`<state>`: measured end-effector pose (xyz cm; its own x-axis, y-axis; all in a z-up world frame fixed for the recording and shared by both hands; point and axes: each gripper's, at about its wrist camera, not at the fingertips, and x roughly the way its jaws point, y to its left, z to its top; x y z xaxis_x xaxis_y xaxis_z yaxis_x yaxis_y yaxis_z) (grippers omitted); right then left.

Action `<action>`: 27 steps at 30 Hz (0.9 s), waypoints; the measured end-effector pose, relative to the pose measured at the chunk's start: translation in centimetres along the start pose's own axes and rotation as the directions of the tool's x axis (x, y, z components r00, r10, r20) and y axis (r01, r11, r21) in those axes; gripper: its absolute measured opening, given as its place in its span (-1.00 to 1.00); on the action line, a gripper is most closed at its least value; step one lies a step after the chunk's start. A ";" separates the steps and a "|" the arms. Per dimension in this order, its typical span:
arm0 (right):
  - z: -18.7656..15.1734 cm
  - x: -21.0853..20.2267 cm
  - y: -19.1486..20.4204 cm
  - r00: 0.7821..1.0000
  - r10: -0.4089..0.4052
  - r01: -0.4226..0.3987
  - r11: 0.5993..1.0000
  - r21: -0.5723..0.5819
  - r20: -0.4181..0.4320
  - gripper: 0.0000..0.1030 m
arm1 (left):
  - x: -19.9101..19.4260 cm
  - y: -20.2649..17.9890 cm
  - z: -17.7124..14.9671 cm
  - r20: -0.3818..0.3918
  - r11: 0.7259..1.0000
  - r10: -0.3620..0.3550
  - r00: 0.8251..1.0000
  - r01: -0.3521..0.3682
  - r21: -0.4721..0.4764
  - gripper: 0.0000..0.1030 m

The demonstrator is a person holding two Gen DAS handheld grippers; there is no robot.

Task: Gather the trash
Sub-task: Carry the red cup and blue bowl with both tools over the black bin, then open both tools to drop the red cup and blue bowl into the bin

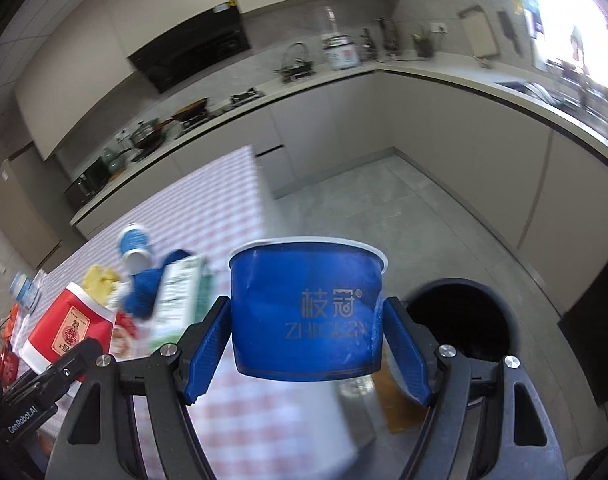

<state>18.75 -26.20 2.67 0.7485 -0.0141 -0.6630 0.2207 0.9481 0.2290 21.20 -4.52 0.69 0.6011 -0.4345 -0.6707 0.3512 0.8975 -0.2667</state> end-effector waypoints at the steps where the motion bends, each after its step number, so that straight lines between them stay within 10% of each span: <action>1: 0.2 -0.2 -1.3 1.000 -0.007 0.007 1.000 0.006 -0.001 0.49 | 1.2 -2.0 0.0 -0.011 1.000 -0.019 1.000 0.019 0.008 -0.04; 15: -0.9 3.4 -20.8 0.986 -0.072 0.085 0.993 0.084 -0.149 0.49 | 14.2 -14.4 -2.6 -0.202 0.994 -0.106 0.974 0.111 0.015 -0.04; 27: -3.0 11.6 -24.4 0.961 -0.034 0.043 0.999 0.027 -0.275 0.62 | 21.9 -15.1 -5.6 -0.325 0.996 -0.058 0.944 0.033 -0.081 0.31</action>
<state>20.17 -48.58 -12.74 0.5400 0.0414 -0.8406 0.2696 0.9377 0.2194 25.00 -27.17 -13.84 0.3136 -0.4374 -0.8428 0.3111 0.8859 -0.3440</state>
